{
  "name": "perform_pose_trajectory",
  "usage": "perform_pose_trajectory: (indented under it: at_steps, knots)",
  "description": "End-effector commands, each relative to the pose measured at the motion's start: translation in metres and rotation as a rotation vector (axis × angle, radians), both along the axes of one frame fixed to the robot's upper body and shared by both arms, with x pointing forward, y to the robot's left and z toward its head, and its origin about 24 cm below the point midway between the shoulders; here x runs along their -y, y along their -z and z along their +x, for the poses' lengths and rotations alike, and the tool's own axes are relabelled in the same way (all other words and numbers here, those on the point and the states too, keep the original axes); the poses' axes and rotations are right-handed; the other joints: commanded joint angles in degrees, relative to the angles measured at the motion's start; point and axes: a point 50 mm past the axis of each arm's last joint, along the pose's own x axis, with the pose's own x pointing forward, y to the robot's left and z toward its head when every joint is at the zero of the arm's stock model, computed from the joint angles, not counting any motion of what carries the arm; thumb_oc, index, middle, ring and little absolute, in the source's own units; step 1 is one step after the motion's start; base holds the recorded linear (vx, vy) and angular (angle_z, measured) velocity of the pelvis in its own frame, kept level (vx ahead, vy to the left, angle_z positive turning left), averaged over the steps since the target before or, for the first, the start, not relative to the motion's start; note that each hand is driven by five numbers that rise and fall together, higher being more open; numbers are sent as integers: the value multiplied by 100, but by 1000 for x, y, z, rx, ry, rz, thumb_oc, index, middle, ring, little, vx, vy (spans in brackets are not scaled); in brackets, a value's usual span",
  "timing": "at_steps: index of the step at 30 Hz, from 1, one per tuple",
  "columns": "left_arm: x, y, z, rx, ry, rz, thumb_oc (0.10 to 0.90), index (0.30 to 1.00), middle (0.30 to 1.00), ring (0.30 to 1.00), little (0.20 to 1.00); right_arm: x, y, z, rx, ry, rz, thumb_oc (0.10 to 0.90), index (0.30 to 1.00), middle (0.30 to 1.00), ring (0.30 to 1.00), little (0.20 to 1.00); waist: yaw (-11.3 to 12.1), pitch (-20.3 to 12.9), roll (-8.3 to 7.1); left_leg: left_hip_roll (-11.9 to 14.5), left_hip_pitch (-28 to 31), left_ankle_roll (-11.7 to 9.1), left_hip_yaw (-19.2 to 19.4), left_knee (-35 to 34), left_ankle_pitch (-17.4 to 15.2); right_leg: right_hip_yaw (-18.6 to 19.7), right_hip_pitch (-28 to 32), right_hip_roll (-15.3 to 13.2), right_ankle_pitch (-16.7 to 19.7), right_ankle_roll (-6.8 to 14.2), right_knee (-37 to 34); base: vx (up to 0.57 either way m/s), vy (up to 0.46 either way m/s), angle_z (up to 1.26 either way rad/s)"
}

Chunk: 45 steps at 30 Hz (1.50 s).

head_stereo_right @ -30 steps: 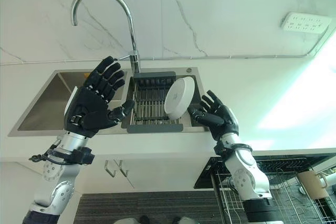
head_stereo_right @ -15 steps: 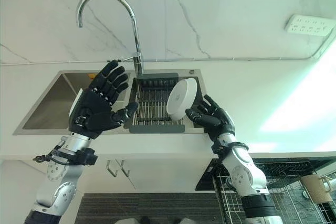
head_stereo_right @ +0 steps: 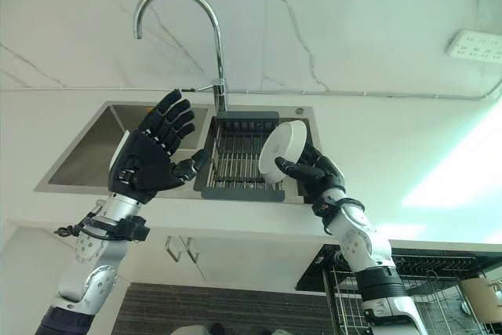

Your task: Place the dishes in the dishwasher.

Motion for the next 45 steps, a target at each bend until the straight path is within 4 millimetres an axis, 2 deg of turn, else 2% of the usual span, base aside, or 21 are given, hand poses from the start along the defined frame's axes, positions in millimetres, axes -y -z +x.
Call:
perform_pose_trajectory:
  at_steps: [1, 11, 20, 34, 35, 36, 45]
  knots:
    - [5, -42, 1, 204, 48, 17, 800, 900, 900, 900, 900, -1, -61, 27, 211, -25, 41, 800, 900, 900, 900, 900, 74, -350, -135, 178, 309, -320, -101, 345, -1181, -1, 537, -103, -524, 573, -359, 9, 1, 6]
    - [5, -42, 2, 194, 50, 19, 800, 900, 900, 900, 900, 5, -67, 37, 194, 11, 40, 800, 900, 900, 900, 900, 137, -357, -125, 178, 305, -333, -141, 345, -1172, -28, 554, -109, -546, 551, -359, 0, 0, 0]
    - [7, -40, 4, 174, 59, 13, 800, 900, 900, 900, 900, 11, -81, 46, 237, 88, 64, 800, 900, 900, 900, 900, 218, -374, -106, 173, 303, -342, -181, 345, -1156, -70, 576, -122, -558, 533, -359, 0, 1, 1]
    - [10, -36, 6, 150, 74, 7, 800, 900, 900, 900, 900, 4, -98, 57, 289, 117, 32, 800, 900, 900, 900, 900, 332, -401, -80, 152, 300, -351, -243, 345, -1134, -135, 602, -154, -568, 518, -359, 1, 6, 4]
    - [11, -36, 6, 147, 76, 7, 800, 900, 900, 900, 900, 4, -98, 58, 287, 130, 34, 460, 389, 389, 389, 389, 344, -405, -77, 152, 297, -352, -248, 345, -1133, -140, 605, -160, -571, 517, -359, 0, 0, 0]
    - [13, -35, 7, 145, 77, 9, 800, 900, 900, 900, 900, 4, -97, 59, 282, 144, 26, 400, 300, 300, 300, 300, 356, -403, -75, 148, 295, -348, -256, 345, -1132, -145, 607, -161, -570, 516, -359, 0, 0, 0]
    - [14, -32, 9, 120, 80, 11, 800, 900, 900, 900, 900, 13, -90, 60, 262, 264, -52, 400, 300, 300, 300, 300, 363, -380, -60, 179, 295, -348, -235, 345, -1107, -179, 614, -157, -561, 501, -359, -3, -12, 1]
